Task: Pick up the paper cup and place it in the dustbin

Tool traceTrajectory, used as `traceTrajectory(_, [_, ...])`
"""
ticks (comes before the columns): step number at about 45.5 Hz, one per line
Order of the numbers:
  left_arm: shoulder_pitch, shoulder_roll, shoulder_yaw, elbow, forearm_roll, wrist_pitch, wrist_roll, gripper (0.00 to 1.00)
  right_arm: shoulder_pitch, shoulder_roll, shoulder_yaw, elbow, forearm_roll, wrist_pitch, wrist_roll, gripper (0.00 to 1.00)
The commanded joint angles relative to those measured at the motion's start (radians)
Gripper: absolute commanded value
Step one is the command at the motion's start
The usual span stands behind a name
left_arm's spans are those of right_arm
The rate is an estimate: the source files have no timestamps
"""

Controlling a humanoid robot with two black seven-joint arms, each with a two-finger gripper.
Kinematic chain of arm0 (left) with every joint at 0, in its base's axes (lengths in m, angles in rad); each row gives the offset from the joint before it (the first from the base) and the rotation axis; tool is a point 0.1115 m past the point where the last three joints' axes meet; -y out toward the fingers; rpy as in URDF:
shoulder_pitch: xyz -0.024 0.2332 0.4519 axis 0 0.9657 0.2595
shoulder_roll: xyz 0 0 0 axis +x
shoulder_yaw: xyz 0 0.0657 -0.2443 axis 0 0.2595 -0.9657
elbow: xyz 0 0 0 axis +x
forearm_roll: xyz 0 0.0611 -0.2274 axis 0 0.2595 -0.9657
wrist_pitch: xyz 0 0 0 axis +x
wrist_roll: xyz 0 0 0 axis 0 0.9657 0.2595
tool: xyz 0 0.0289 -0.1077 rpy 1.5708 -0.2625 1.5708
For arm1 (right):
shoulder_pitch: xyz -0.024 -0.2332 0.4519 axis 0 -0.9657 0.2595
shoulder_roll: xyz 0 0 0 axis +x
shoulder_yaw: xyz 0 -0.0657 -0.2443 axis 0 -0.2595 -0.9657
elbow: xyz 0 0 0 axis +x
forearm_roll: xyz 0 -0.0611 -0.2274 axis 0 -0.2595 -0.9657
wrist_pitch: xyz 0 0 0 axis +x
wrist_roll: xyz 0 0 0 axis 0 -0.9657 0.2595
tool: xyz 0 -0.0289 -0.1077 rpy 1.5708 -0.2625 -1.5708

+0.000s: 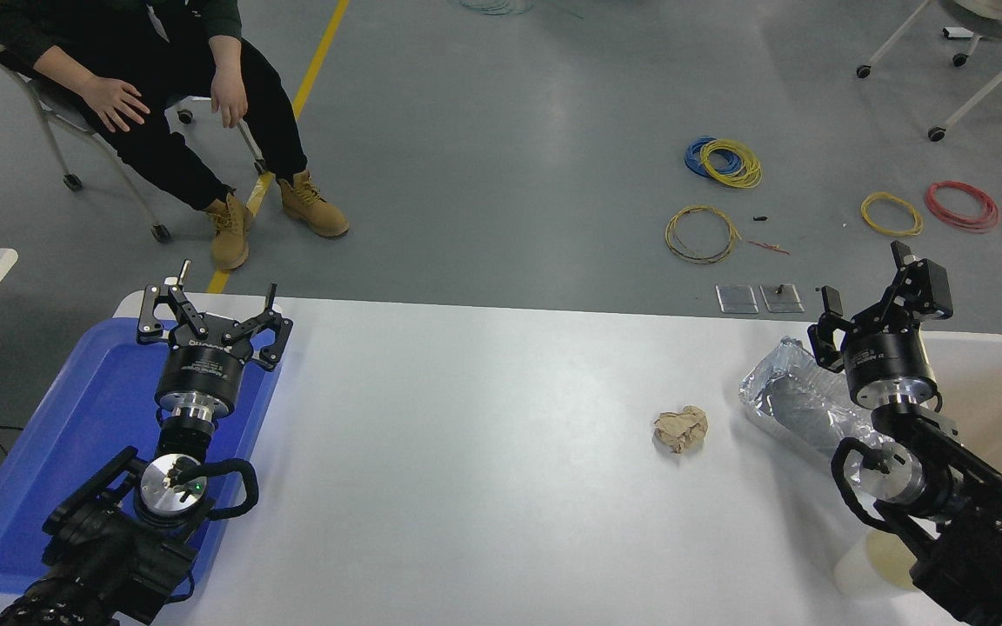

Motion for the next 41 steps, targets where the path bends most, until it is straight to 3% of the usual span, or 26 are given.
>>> traceTrajectory(1, [0.000,0.001,0.000,0.000,0.000,0.001,0.003,1.00,-0.006,0.000,-0.002,-0.008,-0.001,-0.002,0.001,1.00])
traceTrajectory(41, [0.000,0.001,0.000,0.000,0.000,0.001,0.000,1.00,0.000,-0.009,-0.081,-0.006,-0.001,0.006,0.000,1.00])
